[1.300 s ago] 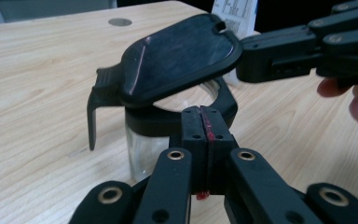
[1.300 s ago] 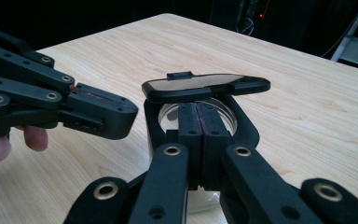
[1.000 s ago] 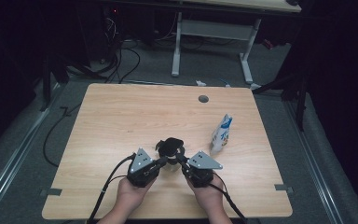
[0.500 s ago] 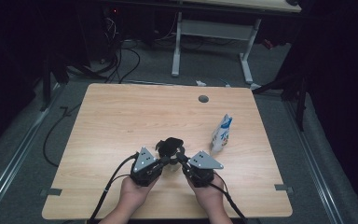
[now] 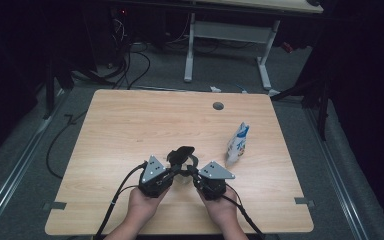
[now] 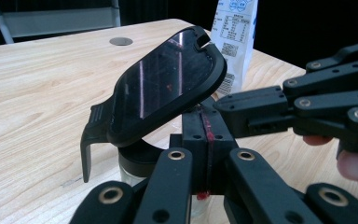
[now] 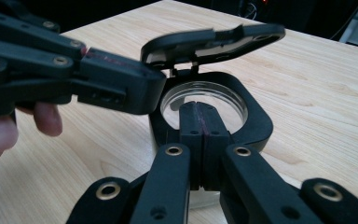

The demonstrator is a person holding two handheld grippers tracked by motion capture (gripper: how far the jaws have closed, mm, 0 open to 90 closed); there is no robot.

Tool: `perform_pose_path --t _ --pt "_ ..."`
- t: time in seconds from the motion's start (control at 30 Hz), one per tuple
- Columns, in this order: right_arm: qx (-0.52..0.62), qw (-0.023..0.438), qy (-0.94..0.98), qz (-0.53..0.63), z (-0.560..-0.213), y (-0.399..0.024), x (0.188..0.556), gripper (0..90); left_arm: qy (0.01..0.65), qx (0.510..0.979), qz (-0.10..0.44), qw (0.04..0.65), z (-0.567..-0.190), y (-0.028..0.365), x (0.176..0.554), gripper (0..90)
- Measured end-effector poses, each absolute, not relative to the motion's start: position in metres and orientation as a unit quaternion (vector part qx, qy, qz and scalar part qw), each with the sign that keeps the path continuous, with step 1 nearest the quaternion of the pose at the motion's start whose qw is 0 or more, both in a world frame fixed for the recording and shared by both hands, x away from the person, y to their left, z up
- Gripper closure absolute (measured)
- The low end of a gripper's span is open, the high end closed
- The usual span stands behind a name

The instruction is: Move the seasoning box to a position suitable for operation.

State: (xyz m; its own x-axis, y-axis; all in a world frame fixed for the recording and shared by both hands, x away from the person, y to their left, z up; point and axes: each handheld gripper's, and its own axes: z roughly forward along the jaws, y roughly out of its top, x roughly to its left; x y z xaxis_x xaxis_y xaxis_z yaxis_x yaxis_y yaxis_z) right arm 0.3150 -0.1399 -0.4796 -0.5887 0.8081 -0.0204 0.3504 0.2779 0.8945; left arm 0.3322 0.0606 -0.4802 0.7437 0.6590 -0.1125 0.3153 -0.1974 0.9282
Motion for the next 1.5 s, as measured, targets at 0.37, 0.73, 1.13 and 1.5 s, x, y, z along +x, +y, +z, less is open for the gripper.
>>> perform_pose_path --t 0.37,0.73,1.13,1.5 --pt "0.377 0.231 0.757 0.481 -0.483 -0.144 0.317 90.0 0.328 0.749 0.166 0.551 -0.474 0.064 0.338 89.3" --pt "0.374 0.234 0.757 0.483 -0.484 -0.145 0.316 90.0 0.342 0.737 0.178 0.555 -0.468 0.07 0.347 88.1" --pt "0.372 0.235 0.755 0.485 -0.485 -0.145 0.316 90.0 0.355 0.723 0.189 0.561 -0.462 0.076 0.356 83.3" --pt "0.371 0.236 0.756 0.486 -0.485 -0.145 0.315 90.0 0.364 0.719 0.199 0.558 -0.46 0.072 0.361 81.6"
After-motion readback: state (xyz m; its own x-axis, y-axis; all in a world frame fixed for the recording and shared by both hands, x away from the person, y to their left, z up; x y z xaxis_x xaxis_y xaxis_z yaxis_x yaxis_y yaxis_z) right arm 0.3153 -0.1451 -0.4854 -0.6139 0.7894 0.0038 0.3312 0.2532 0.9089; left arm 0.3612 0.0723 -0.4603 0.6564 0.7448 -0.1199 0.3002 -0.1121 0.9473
